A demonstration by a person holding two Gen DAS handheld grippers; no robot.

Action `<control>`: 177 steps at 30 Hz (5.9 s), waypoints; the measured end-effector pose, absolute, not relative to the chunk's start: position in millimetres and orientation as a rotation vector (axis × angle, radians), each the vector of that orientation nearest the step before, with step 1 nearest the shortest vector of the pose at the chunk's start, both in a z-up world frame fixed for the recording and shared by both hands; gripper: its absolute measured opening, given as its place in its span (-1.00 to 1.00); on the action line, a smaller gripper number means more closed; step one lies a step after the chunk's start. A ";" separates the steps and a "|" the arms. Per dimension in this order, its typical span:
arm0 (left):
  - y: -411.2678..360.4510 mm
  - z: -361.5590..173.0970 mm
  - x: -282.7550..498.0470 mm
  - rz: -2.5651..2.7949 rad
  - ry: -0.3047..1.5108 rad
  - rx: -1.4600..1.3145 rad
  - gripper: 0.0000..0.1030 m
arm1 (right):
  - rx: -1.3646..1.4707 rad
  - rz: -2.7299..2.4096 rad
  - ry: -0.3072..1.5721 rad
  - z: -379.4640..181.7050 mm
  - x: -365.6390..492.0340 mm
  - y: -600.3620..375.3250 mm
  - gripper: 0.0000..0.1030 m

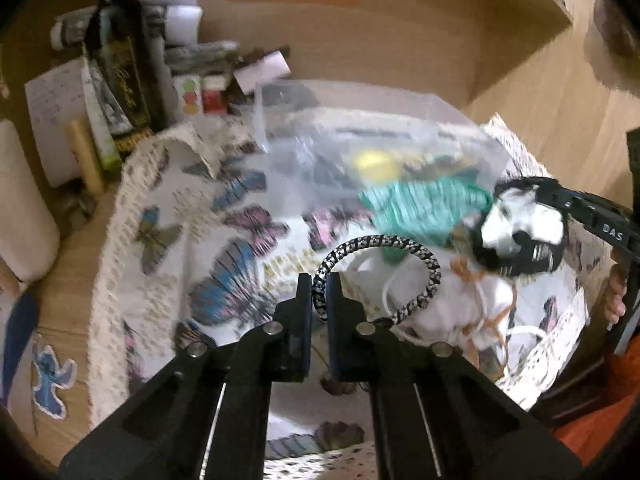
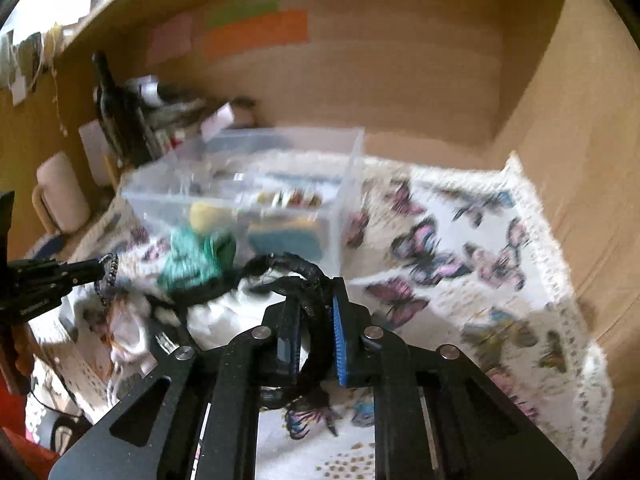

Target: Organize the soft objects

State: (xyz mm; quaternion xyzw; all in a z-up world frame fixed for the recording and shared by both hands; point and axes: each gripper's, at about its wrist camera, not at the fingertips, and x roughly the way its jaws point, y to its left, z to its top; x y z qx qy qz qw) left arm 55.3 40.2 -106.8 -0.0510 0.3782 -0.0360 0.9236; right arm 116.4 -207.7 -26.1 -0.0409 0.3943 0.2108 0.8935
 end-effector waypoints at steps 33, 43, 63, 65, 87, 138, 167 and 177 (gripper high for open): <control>58.5 -59.5 165.6 0.021 0.688 -0.053 -0.89 | -0.229 0.435 0.621 0.6 225.7 -119.0 -0.77; 48.6 -81.0 180.7 0.000 0.752 -0.022 -0.71 | -0.333 0.476 0.771 -36.9 223.7 -112.4 -0.61; 20.1 -64.0 110.1 -0.053 0.710 -0.045 0.99 | -0.289 0.544 0.757 -16.1 173.7 -144.0 0.18; 16.1 -70.9 104.9 -0.072 0.739 -0.066 0.99 | -0.278 0.553 0.756 -15.8 168.1 -146.1 0.19; -26.7 -124.1 68.0 -0.243 0.878 -0.100 -0.32 | -0.277 0.695 0.921 -73.0 150.9 -115.6 -0.75; 32.0 -69.2 169.3 0.010 0.738 -0.013 0.56 | -0.317 0.713 0.943 -80.7 142.9 -103.8 0.38; 40.9 -6.5 86.7 0.019 0.511 -0.041 1.00 | -0.225 0.566 0.654 -15.0 171.8 -103.6 -0.77; 40.3 -6.4 83.4 0.018 0.509 -0.050 0.99 | -0.301 0.508 0.702 -41.6 183.1 -93.6 -0.15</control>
